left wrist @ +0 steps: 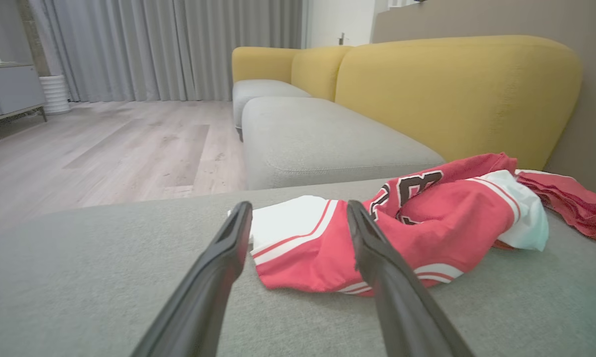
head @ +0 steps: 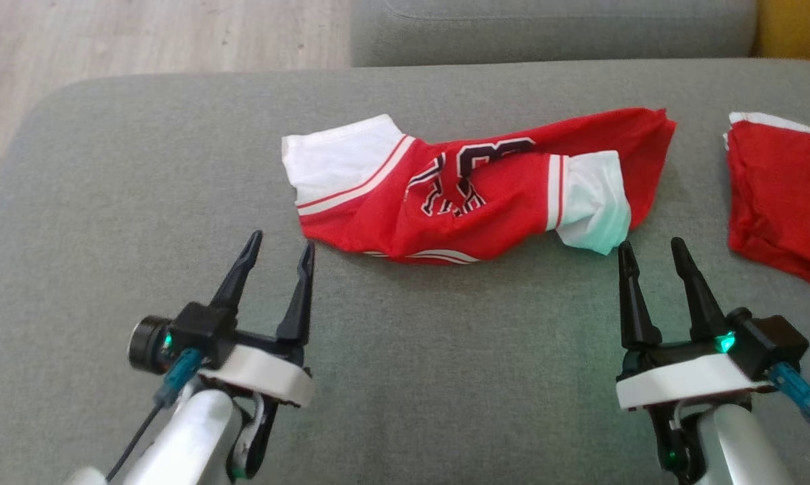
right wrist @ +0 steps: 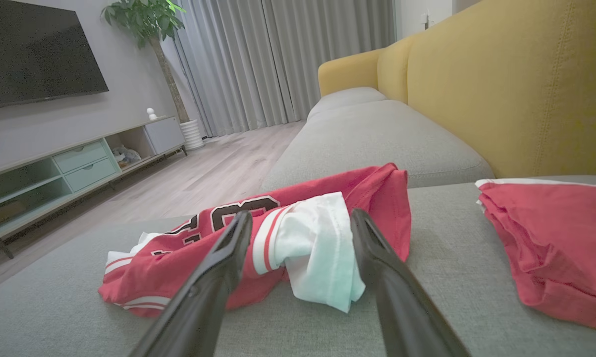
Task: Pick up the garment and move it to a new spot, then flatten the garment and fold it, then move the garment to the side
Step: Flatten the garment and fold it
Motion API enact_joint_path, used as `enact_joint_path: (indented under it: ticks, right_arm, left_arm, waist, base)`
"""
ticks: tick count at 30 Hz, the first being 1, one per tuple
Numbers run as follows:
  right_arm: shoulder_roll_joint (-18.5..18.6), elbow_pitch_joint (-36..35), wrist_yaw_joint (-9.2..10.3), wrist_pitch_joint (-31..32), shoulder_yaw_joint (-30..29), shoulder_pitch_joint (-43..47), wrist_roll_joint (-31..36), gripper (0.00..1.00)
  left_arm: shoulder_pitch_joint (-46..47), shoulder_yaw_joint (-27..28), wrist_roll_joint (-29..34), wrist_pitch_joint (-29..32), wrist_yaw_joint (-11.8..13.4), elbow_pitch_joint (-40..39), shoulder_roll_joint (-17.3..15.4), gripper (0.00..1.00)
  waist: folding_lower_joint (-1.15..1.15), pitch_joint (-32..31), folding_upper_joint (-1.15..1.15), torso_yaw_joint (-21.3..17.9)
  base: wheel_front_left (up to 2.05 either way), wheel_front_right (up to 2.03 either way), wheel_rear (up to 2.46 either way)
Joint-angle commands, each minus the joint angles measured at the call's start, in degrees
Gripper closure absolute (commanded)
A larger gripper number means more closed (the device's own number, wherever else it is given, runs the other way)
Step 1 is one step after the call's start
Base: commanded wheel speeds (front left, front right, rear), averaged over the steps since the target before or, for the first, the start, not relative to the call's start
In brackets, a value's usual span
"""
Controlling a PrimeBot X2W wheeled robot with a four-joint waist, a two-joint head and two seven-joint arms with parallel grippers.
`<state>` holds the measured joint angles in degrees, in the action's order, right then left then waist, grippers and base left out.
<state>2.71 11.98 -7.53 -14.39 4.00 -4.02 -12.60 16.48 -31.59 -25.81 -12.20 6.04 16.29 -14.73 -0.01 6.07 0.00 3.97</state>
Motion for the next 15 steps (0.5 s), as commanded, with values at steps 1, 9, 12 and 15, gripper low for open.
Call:
enact_joint_path:
  ticks: [1, 9, 12, 15]
  right_arm:
    - [0.2, -1.8, 0.04, -0.6, 1.6, -1.7, 0.3, 0.0]
    - [0.2, -2.1, 0.04, -0.6, 2.4, -3.0, -0.1, 0.0]
    - [0.2, -2.4, 0.04, -0.6, 2.7, -3.9, -0.3, 0.0]
    - [0.2, -3.0, 0.04, -0.6, 3.0, -5.2, -0.6, 0.0]
  left_arm:
    - [3.7, 1.2, 0.4, 0.2, -0.4, -1.9, -0.5, 0.0]
    - [6.1, -5.8, 1.1, 7.4, -5.8, 0.2, 0.8, 0.0]
    - [8.0, -7.8, 1.6, 9.8, -7.3, 2.0, 1.6, 0.0]
    - [11.7, -9.4, 2.3, 12.2, -8.8, 4.6, 2.4, 0.0]
  waist:
    - [0.01, 0.6, 0.0, -0.8]
    - [0.01, 3.2, 0.0, -3.9]
    - [0.01, 4.9, 0.0, -5.5]
    - [0.01, 7.5, 0.0, -7.9]
  base:
    - [0.0, 0.0, 0.0]
    - [0.0, 0.0, 0.0]
    - [0.0, 0.0, 0.0]
    - [0.0, 0.0, 0.0]
